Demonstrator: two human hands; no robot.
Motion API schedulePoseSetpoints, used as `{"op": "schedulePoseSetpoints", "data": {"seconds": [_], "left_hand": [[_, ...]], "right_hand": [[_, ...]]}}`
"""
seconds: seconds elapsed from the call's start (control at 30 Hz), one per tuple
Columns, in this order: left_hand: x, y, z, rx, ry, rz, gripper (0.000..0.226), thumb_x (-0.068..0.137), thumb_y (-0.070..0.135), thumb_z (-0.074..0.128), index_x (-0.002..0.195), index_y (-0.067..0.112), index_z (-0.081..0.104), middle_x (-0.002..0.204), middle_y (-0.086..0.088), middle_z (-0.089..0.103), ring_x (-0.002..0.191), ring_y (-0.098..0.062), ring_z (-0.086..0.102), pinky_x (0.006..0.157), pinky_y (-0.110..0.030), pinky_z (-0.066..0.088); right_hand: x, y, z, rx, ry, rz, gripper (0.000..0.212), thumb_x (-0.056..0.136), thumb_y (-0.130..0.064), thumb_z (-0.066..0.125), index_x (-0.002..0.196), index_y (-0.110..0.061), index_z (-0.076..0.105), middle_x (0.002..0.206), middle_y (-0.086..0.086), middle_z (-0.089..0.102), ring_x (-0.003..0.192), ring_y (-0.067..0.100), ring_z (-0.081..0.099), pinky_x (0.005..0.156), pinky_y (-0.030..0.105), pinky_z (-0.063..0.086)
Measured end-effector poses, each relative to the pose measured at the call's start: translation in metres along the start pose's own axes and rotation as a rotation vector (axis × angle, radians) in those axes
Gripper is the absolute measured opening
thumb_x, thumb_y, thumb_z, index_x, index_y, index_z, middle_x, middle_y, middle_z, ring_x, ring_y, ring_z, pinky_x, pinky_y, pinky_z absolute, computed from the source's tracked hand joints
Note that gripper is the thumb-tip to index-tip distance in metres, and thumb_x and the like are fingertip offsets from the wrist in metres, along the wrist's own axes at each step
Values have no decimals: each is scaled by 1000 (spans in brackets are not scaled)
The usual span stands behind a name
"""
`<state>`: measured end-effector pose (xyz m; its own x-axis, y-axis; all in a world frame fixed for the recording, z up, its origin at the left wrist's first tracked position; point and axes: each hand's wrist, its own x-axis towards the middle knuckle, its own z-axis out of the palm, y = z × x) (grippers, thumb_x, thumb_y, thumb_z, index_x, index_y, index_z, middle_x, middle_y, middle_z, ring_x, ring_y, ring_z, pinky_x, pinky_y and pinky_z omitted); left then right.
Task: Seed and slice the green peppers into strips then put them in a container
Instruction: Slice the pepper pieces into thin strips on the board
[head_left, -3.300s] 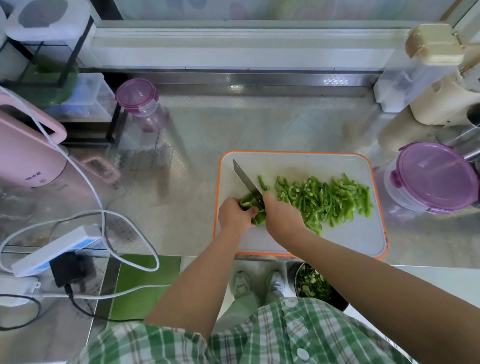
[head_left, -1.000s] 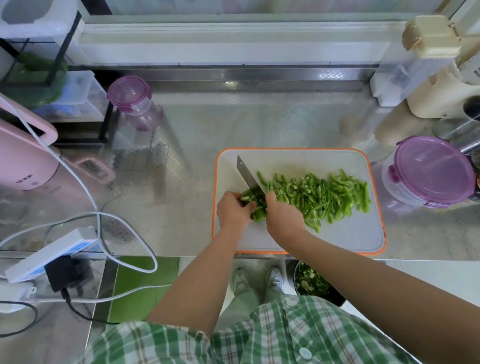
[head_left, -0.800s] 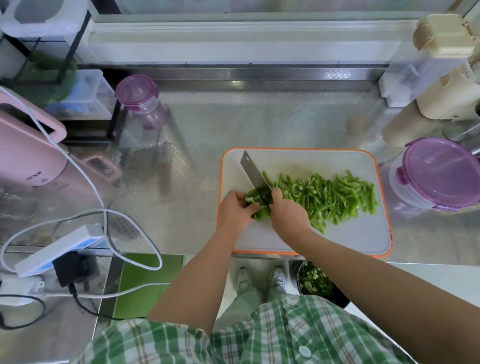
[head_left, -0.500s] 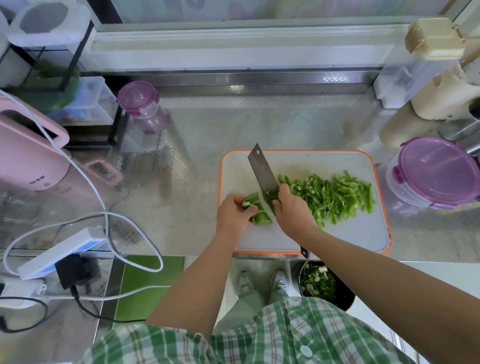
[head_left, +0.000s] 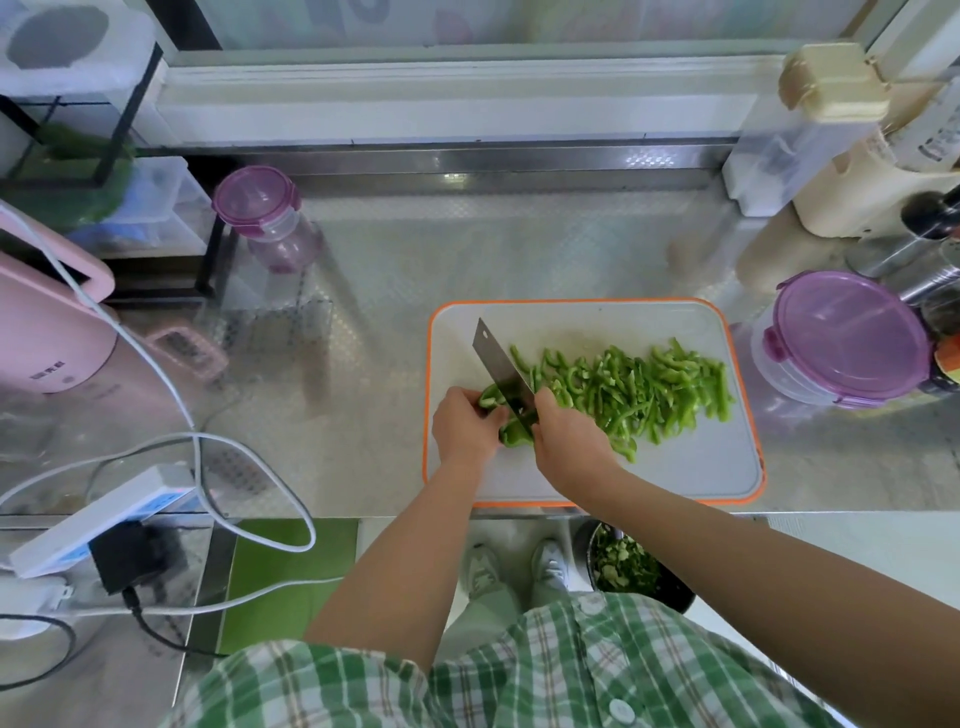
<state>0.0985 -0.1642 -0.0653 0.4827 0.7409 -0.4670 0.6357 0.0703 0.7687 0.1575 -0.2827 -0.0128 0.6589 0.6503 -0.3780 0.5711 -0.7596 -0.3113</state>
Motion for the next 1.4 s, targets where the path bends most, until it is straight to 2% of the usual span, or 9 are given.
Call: {"op": "schedulePoseSetpoints", "data": {"seconds": [0.23, 0.4, 0.53, 0.67, 0.87, 1.0, 1.1, 1.27, 1.4], "left_hand": [[-1, -1, -2, 4, -12, -1, 29, 76, 23, 82, 83, 23, 53, 86, -4, 69, 82, -27, 69, 75, -48, 57], [-8, 1, -10, 90, 21, 63, 28, 77, 24, 81, 95, 14, 62, 86, 1, 68, 82, -18, 65, 74, -32, 50], [-12, 1, -11, -108, 6, 21, 27, 75, 13, 83, 85, 21, 60, 82, -1, 68, 83, -26, 69, 78, -46, 58], [-13, 1, -11, -186, 6, -2, 32, 72, 7, 84, 78, 25, 58, 79, -3, 66, 84, -33, 69, 74, -52, 59], [-7, 3, -7, -122, 13, -25, 34, 69, 11, 87, 74, 26, 56, 84, -10, 70, 82, -33, 70, 77, -51, 58], [-9, 5, -7, -71, 31, -15, 30, 71, 14, 86, 79, 20, 58, 84, -8, 70, 82, -31, 69, 77, -49, 58], [-10, 7, -7, -66, 37, -14, 31, 71, 14, 86, 77, 22, 57, 82, -7, 69, 82, -31, 69, 77, -49, 58], [-11, 9, -8, -39, 32, -2, 34, 72, 15, 85, 72, 28, 54, 80, -6, 69, 80, -30, 69, 76, -48, 58], [-9, 9, -9, -21, 24, -2, 36, 73, 15, 84, 70, 31, 52, 81, -8, 71, 79, -30, 70, 75, -48, 58]], "right_hand": [[9, -13, 7, -110, -15, 34, 25, 89, 2, 41, 100, -15, 27, 63, 0, 37, 49, 16, 34, 42, 28, 21], [12, -2, 10, -9, 7, 31, 13, 98, -11, 40, 109, -9, 34, 71, 6, 48, 60, 28, 46, 50, 33, 31], [14, 6, 5, 186, 85, 58, 15, 100, -17, 39, 108, -5, 36, 71, 6, 50, 59, 28, 48, 46, 31, 30], [9, 10, -9, 207, 76, -35, 11, 99, -16, 41, 103, -8, 35, 64, 2, 45, 52, 24, 45, 43, 29, 27], [-3, 7, -13, 144, -2, -70, 14, 98, -16, 41, 94, -15, 28, 65, 3, 45, 53, 22, 43, 44, 30, 28], [-6, 7, -12, 145, 2, -57, 15, 99, -17, 41, 94, -15, 27, 64, 2, 44, 52, 20, 42, 44, 30, 26], [-6, 4, -13, 141, 11, -68, 15, 98, -16, 41, 93, -14, 27, 64, 3, 45, 52, 23, 44, 44, 30, 26], [-6, -5, -9, 36, -6, -11, 11, 97, -12, 41, 100, -13, 31, 68, 4, 46, 56, 24, 45, 45, 31, 29], [-2, -9, -5, -57, -8, 12, 19, 96, -8, 42, 113, -10, 33, 69, 3, 44, 53, 21, 41, 45, 32, 28]]}}
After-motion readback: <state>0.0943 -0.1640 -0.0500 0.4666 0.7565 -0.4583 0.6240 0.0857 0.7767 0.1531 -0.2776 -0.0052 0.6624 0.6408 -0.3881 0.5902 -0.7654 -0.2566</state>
